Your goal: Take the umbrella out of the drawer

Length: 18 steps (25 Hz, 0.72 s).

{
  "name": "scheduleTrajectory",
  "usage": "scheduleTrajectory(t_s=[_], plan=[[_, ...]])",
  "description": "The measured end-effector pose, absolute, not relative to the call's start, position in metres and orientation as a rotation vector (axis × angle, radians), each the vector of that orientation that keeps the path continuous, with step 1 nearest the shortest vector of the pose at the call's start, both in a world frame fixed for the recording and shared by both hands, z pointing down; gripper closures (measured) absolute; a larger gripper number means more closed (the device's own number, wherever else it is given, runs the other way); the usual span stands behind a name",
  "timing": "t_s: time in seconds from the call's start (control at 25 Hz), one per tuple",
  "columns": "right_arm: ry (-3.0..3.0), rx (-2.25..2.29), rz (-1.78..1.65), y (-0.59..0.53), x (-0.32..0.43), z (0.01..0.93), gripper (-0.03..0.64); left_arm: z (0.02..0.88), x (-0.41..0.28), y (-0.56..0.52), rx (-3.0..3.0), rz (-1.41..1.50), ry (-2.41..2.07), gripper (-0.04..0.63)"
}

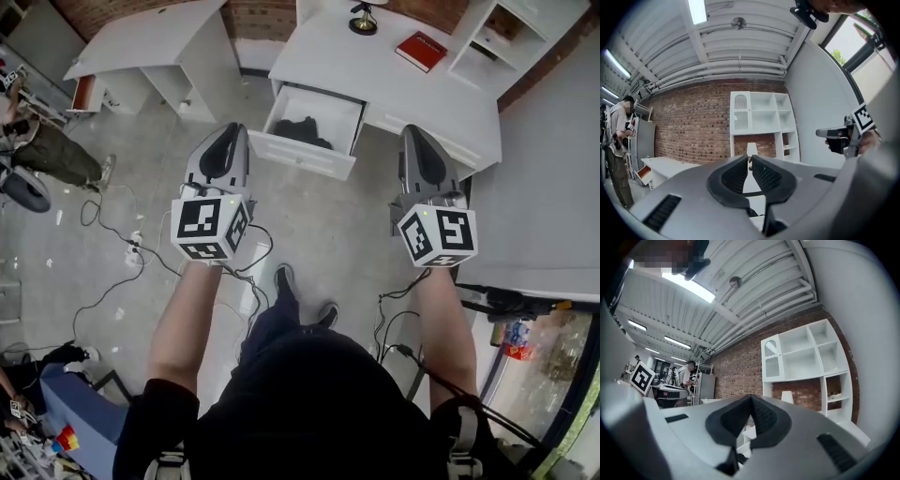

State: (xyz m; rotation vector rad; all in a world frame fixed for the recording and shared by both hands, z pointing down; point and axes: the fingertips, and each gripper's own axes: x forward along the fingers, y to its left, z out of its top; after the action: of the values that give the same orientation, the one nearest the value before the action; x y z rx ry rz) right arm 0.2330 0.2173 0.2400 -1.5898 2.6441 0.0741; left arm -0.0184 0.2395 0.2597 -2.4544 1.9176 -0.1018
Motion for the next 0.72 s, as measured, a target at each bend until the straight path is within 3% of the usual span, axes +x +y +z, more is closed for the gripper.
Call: scheduleTrajectory(t_s=[0.52, 0.64, 0.72], plan=[[2.575, -1.783, 0.101, 0.148, 0.184, 0.222, 0.596, 0.234, -0.101, 0.146, -2.528, 0.036, 1.776, 0.559], [2.609, -1.781, 0.079, 0.137, 0.17, 0.23, 0.475, 0.242, -0.102, 0.131, -2.598, 0.004, 1.716, 0.399], [2.633, -1.778, 0.081, 0.133, 0.161, 0.233, 0.407, 0.248, -0.106, 0.124, -2.628, -0.014, 1.692, 0.351]])
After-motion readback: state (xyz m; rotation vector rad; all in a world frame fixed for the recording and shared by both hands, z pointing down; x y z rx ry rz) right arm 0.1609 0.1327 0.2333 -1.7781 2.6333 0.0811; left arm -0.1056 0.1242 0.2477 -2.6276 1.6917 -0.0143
